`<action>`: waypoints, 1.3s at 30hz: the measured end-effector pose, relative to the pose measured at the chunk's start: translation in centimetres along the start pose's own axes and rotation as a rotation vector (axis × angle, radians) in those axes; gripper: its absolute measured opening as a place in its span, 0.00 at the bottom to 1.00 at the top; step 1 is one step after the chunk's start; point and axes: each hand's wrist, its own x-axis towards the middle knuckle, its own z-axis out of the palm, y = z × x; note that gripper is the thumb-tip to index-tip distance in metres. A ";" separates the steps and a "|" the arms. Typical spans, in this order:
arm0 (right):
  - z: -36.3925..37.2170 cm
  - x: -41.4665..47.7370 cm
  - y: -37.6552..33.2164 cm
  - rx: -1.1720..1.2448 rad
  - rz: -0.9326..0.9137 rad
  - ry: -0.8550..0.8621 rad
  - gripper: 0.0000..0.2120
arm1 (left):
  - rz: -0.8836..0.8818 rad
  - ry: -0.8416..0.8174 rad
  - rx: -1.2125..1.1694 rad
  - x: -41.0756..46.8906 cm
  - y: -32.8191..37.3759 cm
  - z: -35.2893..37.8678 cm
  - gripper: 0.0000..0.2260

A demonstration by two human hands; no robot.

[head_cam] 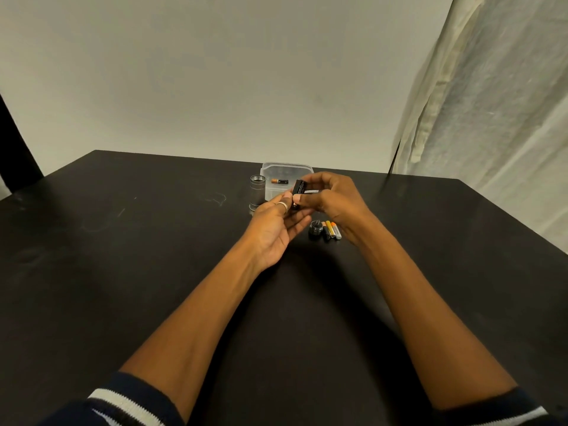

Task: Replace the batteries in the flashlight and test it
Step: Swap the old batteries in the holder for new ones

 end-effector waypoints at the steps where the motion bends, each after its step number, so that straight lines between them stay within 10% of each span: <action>1: 0.2 0.1 0.0 0.012 0.003 0.002 0.17 | 0.000 0.006 -0.006 0.0 0.0 0.0 0.11; 9: 0.2 0.4 0.2 -0.005 -0.032 0.041 0.08 | 0.009 0.016 0.038 -0.2 -0.1 0.3 0.11; 17: 0.9 3.0 -1.0 -0.536 -0.210 0.113 0.13 | -0.034 0.111 0.003 0.1 -0.1 0.6 0.12; 39: 5.7 16.7 0.9 -1.243 -0.156 -0.317 0.13 | -0.141 0.178 -0.039 0.9 0.1 1.0 0.18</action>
